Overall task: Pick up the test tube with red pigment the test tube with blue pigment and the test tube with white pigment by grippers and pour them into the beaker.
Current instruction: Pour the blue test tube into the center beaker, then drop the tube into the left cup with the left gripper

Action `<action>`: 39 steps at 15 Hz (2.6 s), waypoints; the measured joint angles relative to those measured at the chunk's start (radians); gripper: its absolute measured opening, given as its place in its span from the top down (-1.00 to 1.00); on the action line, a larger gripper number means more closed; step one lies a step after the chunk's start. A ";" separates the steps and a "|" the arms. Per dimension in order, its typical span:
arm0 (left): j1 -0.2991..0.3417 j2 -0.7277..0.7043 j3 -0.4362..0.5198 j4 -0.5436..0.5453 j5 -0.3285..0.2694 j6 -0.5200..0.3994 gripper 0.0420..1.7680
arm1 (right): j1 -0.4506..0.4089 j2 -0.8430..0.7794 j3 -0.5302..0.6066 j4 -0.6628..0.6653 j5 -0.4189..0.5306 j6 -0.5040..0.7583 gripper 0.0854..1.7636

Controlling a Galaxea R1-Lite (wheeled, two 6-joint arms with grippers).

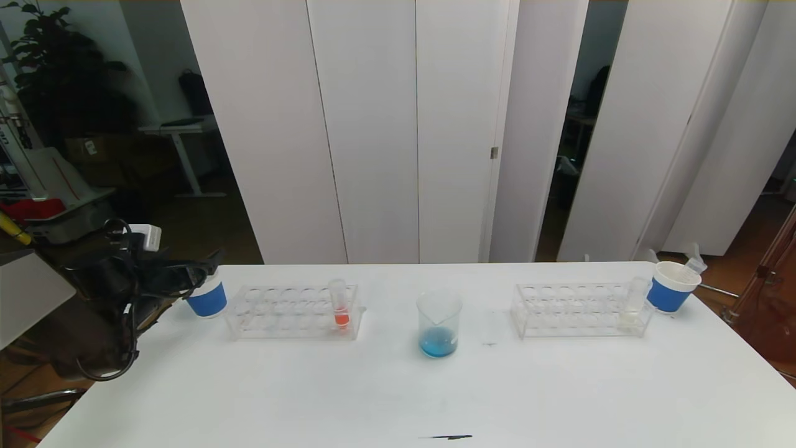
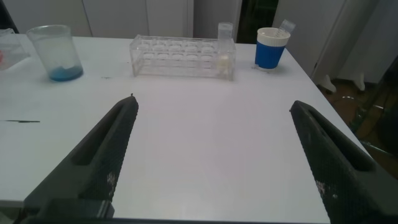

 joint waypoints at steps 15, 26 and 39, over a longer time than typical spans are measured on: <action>-0.008 -0.476 0.300 0.090 -0.007 -0.001 -0.98 | 0.000 0.000 0.000 0.000 -0.001 0.000 -0.98; -0.170 -0.945 0.756 0.090 -0.008 -0.042 -0.98 | 0.000 0.000 0.000 0.000 0.000 0.000 -0.98; -0.268 -1.671 0.972 0.811 -0.029 -0.063 -0.98 | 0.000 0.000 0.000 -0.001 0.000 0.000 -0.98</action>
